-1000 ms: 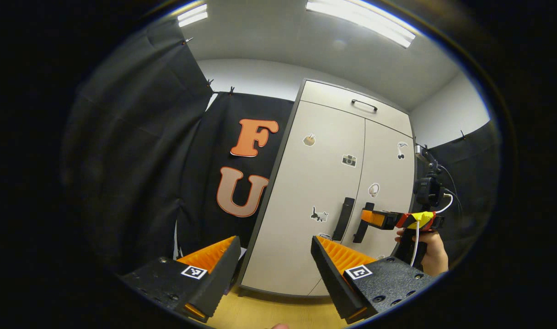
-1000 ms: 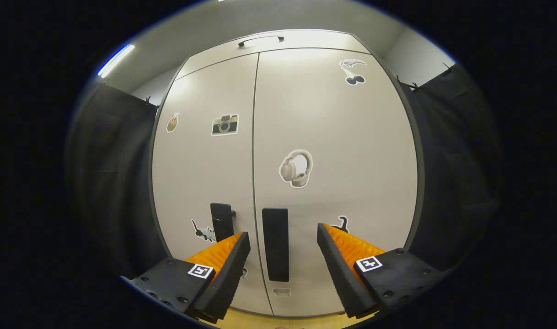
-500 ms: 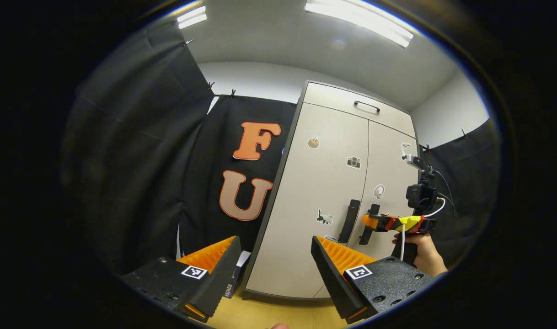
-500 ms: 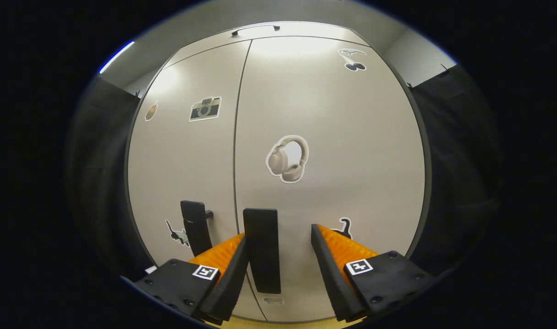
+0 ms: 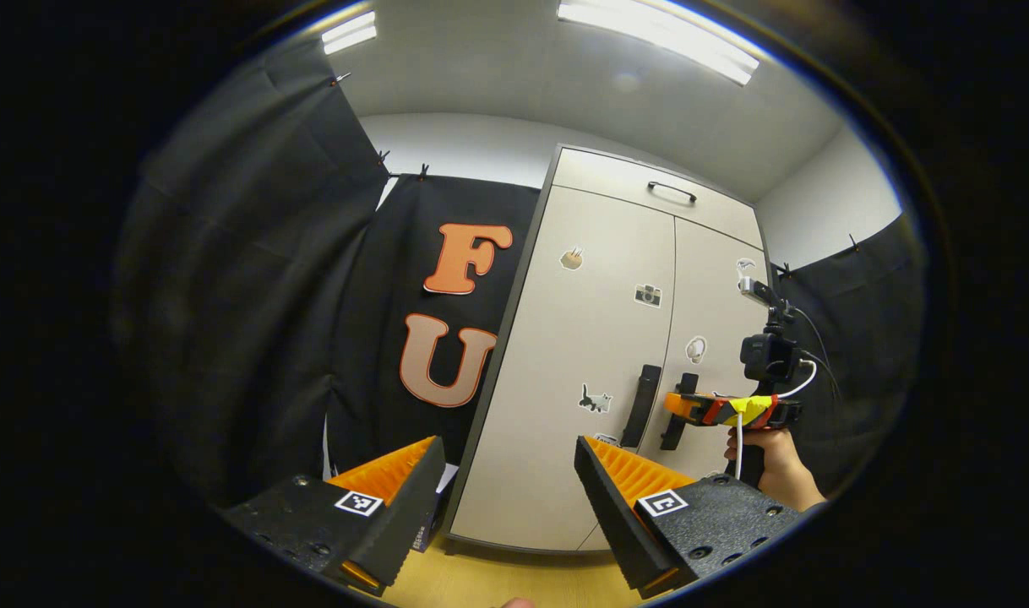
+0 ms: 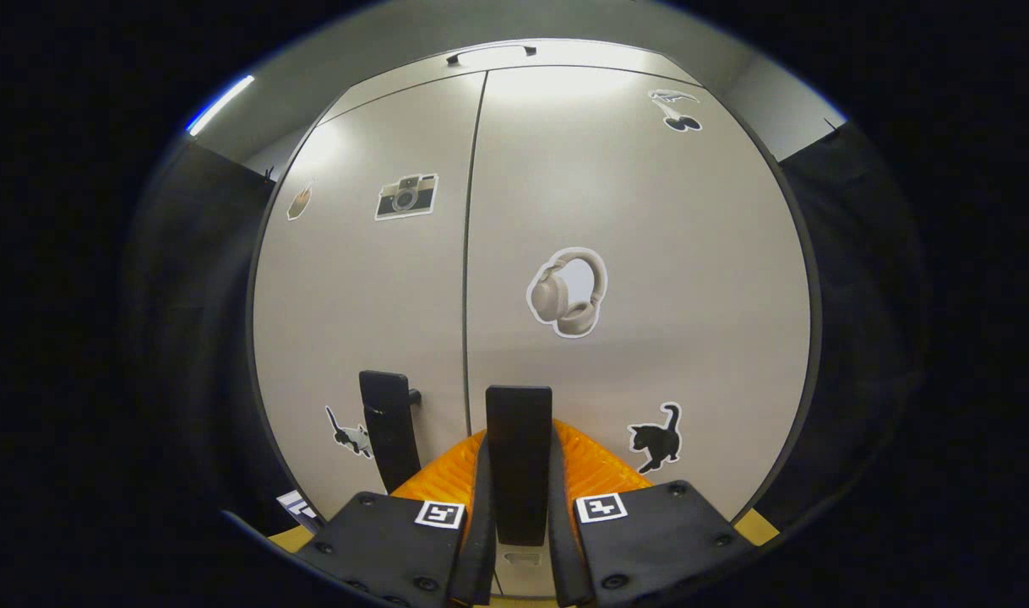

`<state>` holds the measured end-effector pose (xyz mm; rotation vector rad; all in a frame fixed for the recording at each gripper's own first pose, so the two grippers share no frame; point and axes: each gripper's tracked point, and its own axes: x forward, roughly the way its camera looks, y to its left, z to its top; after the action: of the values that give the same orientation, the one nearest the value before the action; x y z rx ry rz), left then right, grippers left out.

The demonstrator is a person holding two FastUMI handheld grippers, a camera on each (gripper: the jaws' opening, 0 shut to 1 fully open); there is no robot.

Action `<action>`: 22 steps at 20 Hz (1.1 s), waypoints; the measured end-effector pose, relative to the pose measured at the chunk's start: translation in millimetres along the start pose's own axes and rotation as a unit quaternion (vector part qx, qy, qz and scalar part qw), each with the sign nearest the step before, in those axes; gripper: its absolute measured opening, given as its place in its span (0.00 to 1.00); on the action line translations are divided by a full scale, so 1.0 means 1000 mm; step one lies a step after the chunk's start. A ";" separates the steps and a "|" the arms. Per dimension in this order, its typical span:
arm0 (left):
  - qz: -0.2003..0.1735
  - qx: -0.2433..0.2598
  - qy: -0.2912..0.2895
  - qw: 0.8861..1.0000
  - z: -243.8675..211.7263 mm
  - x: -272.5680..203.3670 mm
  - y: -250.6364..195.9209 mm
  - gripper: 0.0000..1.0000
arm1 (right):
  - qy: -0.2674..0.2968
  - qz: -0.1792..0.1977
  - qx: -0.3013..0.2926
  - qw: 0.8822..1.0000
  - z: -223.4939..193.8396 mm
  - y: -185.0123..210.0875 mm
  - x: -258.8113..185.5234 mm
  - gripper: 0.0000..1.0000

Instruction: Open the right door of the double-door shoe cabinet with the right hand, and open the left door with the left hand.

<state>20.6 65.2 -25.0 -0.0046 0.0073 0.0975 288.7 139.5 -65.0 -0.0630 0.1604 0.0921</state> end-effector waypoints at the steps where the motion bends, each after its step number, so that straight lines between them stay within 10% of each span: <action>1: 0.000 -0.002 -0.002 1.000 0.001 -0.001 0.000 0.94 | -0.001 -0.001 -0.004 1.000 0.000 -0.001 0.000 0.40; 22: 0.007 0.020 -0.009 1.000 0.020 -0.044 -0.011 0.94 | 0.025 0.058 -0.025 0.998 -0.005 -0.014 -0.084 0.35</action>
<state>-21.6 50.6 -5.1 0.0371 -0.0078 0.1120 206.4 117.7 -55.3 -0.1058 0.2110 0.2097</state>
